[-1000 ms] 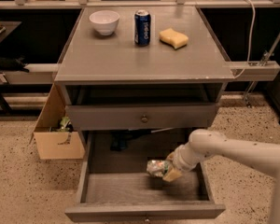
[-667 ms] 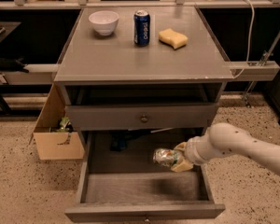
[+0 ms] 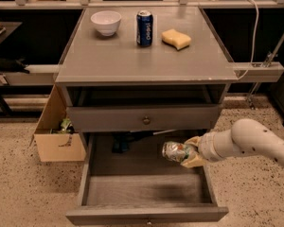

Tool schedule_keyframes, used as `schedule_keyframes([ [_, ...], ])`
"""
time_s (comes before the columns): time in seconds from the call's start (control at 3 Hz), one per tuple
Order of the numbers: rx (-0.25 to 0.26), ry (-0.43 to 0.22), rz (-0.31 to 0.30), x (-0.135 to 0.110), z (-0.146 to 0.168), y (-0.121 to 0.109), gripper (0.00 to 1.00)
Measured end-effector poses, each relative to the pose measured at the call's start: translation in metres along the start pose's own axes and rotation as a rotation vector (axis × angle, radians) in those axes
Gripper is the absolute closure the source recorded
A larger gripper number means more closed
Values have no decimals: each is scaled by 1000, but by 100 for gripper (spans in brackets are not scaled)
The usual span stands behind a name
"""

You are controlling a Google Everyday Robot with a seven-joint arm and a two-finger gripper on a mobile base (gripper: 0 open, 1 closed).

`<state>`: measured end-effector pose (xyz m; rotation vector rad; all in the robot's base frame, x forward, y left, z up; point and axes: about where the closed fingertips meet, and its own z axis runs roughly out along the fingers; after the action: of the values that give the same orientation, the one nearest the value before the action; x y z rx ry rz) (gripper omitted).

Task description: Pick 7up can from middle drawer and place on counter

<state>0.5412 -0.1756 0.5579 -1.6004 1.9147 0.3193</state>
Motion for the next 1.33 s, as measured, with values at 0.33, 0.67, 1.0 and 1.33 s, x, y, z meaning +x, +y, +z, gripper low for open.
schedule_keyframes([
  [0.33, 0, 0, 0, 0, 0, 0, 100],
  [0.67, 149, -55, -121, -64, -82, -27, 100],
  [1.0, 279, -110, -214, -117, -154, -51, 100],
  [1.33, 279, -110, -214, -117, -154, -51, 100],
])
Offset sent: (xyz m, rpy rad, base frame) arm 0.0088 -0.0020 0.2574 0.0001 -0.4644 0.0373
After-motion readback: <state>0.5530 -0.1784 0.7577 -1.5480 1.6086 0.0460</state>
